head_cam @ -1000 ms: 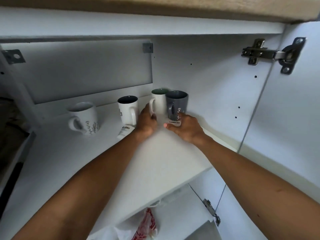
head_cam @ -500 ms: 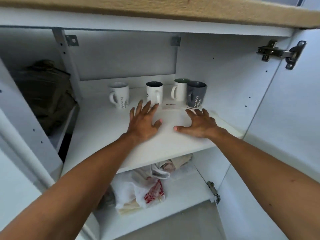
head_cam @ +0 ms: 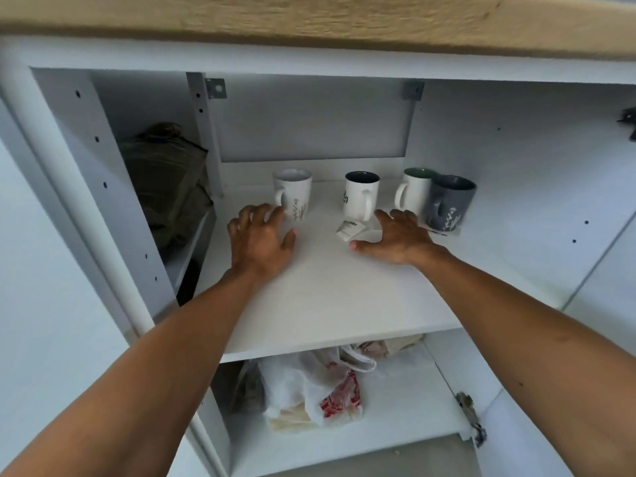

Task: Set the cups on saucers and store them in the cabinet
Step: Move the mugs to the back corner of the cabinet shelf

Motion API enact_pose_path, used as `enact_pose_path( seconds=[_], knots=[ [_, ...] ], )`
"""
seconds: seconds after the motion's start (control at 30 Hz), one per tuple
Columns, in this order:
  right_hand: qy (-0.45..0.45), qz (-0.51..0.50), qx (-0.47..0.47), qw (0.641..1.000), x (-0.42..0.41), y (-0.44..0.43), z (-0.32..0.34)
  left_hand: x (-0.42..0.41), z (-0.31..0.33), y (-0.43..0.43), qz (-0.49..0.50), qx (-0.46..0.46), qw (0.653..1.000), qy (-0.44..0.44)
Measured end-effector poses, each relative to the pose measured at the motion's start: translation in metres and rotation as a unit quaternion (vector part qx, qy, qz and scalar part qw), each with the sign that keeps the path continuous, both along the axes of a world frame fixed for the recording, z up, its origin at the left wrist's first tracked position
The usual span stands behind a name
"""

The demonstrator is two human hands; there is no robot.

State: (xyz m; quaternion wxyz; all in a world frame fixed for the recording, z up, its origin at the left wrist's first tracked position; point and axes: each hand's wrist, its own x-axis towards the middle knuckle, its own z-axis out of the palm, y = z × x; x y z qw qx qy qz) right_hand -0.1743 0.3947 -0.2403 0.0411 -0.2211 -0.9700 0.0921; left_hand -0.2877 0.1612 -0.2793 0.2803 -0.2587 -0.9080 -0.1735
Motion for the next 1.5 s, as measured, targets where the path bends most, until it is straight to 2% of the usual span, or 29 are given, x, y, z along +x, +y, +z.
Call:
enact_pose_path(
  seconds=[0.13, 0.27, 0.37, 0.5, 0.63, 0.7, 0.8, 1.03, 1.3, 1.5],
  knots=[
    [0.036, -0.018, -0.037, 0.999, -0.027, 0.007, -0.003, -0.02, 0.008, 0.009, 0.033, 0.072, 0.996, -0.04],
    [0.125, -0.063, -0.133, 0.981, -0.049, 0.011, -0.008, -0.045, 0.013, 0.025, -0.028, 0.214, 0.966, -0.145],
    [0.184, -0.082, -0.227, 0.953, -0.066, 0.017, -0.013, -0.062, 0.019, 0.039, -0.043, 0.284, 0.936, -0.203],
    [0.25, -0.107, -0.405, 0.873, -0.079, 0.015, -0.016, -0.075, 0.018, 0.05, -0.031, 0.343, 0.893, -0.289],
    [0.242, -0.11, -0.452, 0.851, -0.085, 0.017, -0.019, -0.085, 0.01, 0.057, -0.041, 0.359, 0.88, -0.308],
    [0.252, -0.112, -0.467, 0.84, -0.085, 0.017, -0.022, -0.084, 0.01, 0.06, -0.045, 0.38, 0.868, -0.316],
    [0.278, -0.102, -0.477, 0.828, -0.077, 0.015, -0.027, -0.082, 0.006, 0.06, -0.048, 0.387, 0.868, -0.307],
    [0.299, -0.086, -0.479, 0.821, -0.037, 0.005, -0.03, -0.058, 0.003, 0.058, -0.1, 0.398, 0.859, -0.305],
    [0.358, -0.097, -0.447, 0.814, 0.054, -0.008, -0.023, -0.005, 0.013, 0.078, -0.186, 0.451, 0.804, -0.339],
    [0.405, -0.141, -0.383, 0.818, 0.125, -0.008, -0.028, 0.044, 0.026, 0.103, -0.286, 0.421, 0.781, -0.362]
  ],
)
